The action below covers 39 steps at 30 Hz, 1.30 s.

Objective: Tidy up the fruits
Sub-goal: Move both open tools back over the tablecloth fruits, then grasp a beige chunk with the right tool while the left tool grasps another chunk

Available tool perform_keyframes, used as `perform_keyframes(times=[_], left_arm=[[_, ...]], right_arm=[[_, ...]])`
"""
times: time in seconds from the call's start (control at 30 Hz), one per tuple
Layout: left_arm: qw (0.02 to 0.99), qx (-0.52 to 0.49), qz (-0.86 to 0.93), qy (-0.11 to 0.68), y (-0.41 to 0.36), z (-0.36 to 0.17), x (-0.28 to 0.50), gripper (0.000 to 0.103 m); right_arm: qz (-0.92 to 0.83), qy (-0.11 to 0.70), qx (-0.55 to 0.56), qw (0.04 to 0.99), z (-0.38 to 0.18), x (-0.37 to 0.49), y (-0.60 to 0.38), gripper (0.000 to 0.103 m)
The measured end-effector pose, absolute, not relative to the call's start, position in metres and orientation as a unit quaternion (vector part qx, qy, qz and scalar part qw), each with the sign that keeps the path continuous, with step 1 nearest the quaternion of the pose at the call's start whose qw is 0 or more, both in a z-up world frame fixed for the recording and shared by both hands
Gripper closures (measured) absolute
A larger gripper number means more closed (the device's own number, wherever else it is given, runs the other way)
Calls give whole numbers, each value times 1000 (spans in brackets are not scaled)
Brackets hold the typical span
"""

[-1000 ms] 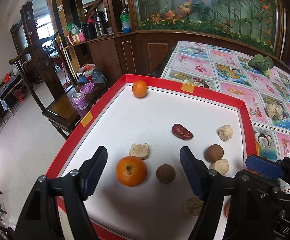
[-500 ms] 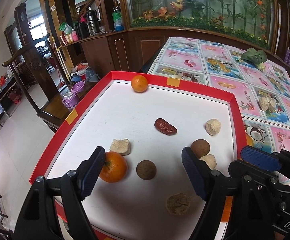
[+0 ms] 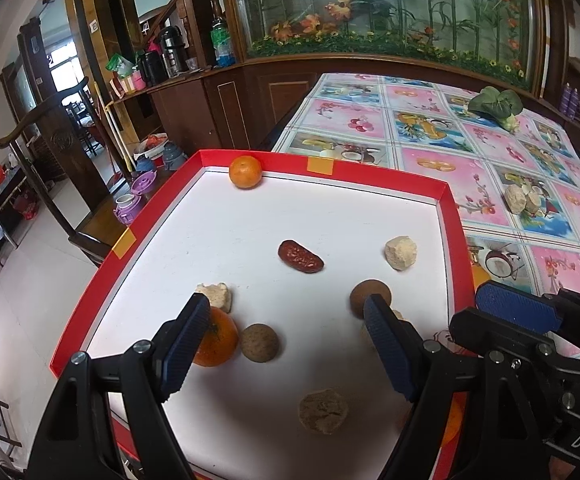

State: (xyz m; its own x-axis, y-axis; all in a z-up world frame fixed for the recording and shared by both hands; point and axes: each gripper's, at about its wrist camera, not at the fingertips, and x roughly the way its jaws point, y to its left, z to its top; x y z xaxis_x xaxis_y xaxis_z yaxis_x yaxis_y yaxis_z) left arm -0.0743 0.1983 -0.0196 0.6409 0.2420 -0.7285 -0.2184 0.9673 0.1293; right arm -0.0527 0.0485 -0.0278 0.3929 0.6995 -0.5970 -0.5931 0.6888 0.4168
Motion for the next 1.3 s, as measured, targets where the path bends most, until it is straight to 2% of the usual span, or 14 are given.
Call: perform_keyframes(times=[0.33, 0.73, 1.1, 1.3], left_arm=[[910, 29, 101, 402, 177, -10, -69, 24], [918, 74, 21, 390, 109, -1, -34, 24], [909, 76, -12, 410, 79, -7, -16, 24], [905, 75, -19, 419, 72, -9, -8, 24]], right_arm=[[364, 384, 64, 846, -24, -42, 22, 65], [203, 400, 71, 891, -35, 24, -89, 66], [182, 429, 36, 884, -52, 63, -81, 66], [155, 431, 52, 888, -53, 79, -89, 66]])
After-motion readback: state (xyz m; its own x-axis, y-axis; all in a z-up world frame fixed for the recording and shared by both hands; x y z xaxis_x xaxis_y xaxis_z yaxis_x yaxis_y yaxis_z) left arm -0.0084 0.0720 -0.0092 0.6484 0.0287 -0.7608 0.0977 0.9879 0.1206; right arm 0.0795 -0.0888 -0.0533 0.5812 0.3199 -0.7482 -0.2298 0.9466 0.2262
